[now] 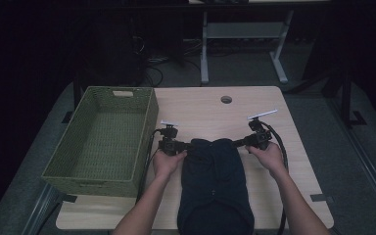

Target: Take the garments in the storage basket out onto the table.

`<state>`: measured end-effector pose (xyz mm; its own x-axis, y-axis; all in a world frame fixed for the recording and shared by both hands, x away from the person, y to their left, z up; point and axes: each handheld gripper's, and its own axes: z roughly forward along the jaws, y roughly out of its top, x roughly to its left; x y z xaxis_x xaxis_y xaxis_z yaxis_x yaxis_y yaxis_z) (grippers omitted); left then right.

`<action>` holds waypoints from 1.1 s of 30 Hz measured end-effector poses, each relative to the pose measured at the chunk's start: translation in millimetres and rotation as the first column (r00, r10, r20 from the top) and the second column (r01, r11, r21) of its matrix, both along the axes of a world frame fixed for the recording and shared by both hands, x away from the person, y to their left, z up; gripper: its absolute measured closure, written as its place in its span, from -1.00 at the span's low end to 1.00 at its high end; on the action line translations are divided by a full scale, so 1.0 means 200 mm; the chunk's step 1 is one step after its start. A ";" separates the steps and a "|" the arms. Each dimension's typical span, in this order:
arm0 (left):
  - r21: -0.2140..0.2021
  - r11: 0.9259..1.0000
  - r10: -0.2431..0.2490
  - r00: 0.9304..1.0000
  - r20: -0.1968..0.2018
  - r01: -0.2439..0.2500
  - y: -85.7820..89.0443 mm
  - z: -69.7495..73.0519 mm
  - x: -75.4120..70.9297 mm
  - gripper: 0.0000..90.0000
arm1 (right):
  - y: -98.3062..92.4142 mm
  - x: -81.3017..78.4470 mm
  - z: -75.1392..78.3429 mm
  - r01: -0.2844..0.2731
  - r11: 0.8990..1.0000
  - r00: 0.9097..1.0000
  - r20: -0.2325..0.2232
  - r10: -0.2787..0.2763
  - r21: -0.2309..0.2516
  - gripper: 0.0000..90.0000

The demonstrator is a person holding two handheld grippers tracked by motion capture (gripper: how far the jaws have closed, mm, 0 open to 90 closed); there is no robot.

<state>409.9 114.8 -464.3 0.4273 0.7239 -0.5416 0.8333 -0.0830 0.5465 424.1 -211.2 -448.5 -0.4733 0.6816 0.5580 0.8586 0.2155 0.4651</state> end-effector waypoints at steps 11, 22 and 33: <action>-0.031 0.999 -0.016 0.999 0.044 0.017 0.01 0.12 0.06 0.78 | -0.03 0.02 0.06 0.018 0.999 1.000 0.020 -0.018 0.043 0.76; -0.071 0.997 0.004 0.994 0.109 0.004 0.01 0.31 0.13 0.78 | -0.05 0.10 0.25 0.022 0.998 0.997 0.076 -0.026 0.050 0.76; -0.111 0.994 0.005 0.980 0.199 0.018 0.00 0.52 0.19 0.79 | -0.08 0.14 0.44 0.056 0.994 0.984 0.165 -0.071 0.094 0.76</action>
<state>447.3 115.2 -360.7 0.5390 0.6607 -0.5224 0.7069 -0.0176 0.7071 451.2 -227.5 -359.7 -0.5230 0.6644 0.5338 0.7771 0.1145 0.6189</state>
